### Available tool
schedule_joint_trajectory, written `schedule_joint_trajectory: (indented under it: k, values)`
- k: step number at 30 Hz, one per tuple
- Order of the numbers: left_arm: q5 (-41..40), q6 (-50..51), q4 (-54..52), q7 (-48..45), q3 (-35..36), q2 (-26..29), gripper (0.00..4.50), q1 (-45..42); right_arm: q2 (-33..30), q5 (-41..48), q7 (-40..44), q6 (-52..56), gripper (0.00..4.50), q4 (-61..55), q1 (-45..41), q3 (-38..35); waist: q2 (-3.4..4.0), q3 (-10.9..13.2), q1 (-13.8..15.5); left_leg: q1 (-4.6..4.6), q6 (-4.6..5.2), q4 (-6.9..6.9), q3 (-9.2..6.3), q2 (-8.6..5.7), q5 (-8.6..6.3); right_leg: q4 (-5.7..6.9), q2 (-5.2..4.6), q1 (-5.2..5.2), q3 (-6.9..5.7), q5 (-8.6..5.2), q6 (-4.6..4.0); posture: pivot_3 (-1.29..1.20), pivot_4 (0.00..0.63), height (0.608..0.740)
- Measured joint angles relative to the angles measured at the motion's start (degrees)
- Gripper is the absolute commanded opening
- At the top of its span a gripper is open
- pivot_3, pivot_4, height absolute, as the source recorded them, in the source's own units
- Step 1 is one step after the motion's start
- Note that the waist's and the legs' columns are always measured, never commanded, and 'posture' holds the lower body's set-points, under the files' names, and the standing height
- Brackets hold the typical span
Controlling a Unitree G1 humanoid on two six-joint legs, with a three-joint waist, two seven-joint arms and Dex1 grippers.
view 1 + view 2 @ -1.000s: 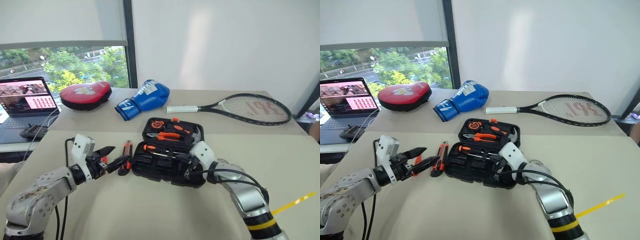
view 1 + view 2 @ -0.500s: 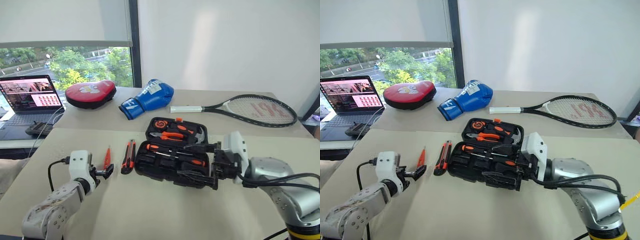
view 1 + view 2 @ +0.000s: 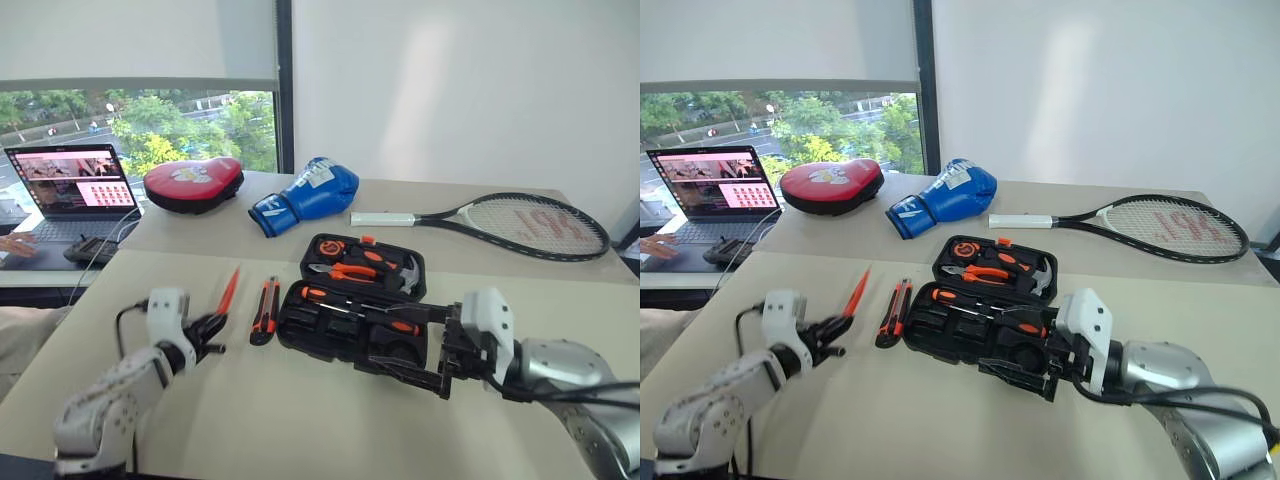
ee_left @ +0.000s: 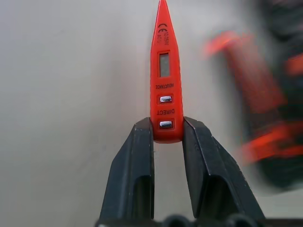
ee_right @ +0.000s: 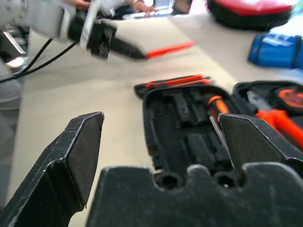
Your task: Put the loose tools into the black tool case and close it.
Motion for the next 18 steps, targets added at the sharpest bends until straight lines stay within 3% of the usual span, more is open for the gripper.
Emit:
schedule_joint_trajectory:
  k: [3,6,10,12,18]
  values:
    - [0.16,-2.69,1.93,-15.56,-7.22,8.39,0.41,-6.60,-0.10,2.28,-0.15,-0.19,4.50,-2.29,5.70,-3.80,0.13,-0.06,-0.21,0.08,0.16,-0.05,0.15,-0.03,0.11,-0.04,0.24,0.04,0.08,-0.02,-0.01,0.00,0.150,0.740]
    - [10.14,-14.12,15.26,-37.51,-25.17,13.17,0.41,-19.04,-0.38,3.75,-1.14,-0.20,4.50,-4.91,10.83,-8.53,0.15,-0.05,0.06,0.05,0.63,-0.02,0.27,-0.15,-0.02,-0.08,0.39,0.10,0.04,-0.04,-0.05,0.00,0.150,0.740]
    - [21.01,-27.92,32.63,-49.99,-36.14,9.85,0.41,-29.10,-0.82,4.79,-2.84,-0.21,4.50,-7.75,15.17,-13.32,0.06,0.00,-0.56,-0.04,0.85,0.08,0.36,-0.07,-0.05,-0.12,0.43,0.06,0.10,0.00,0.01,0.00,0.150,0.740]
    - [22.58,-30.26,35.80,-51.63,-37.20,8.85,0.41,-30.67,-0.92,4.91,-3.19,-0.21,4.50,-8.32,16.19,-14.06,0.06,0.00,-0.64,-0.06,0.86,0.09,0.36,-0.07,-0.06,-0.08,0.44,0.06,0.11,0.01,0.04,0.00,0.150,0.740]
    - [34.06,-46.48,59.63,-56.36,-41.94,2.49,0.41,-42.44,0.17,5.71,-6.52,-0.19,4.50,-13.64,24.24,-18.17,0.00,0.03,-0.55,-0.36,1.13,0.50,0.33,-0.01,-0.22,-0.08,0.50,-0.01,0.07,0.06,0.24,0.00,0.150,0.740]
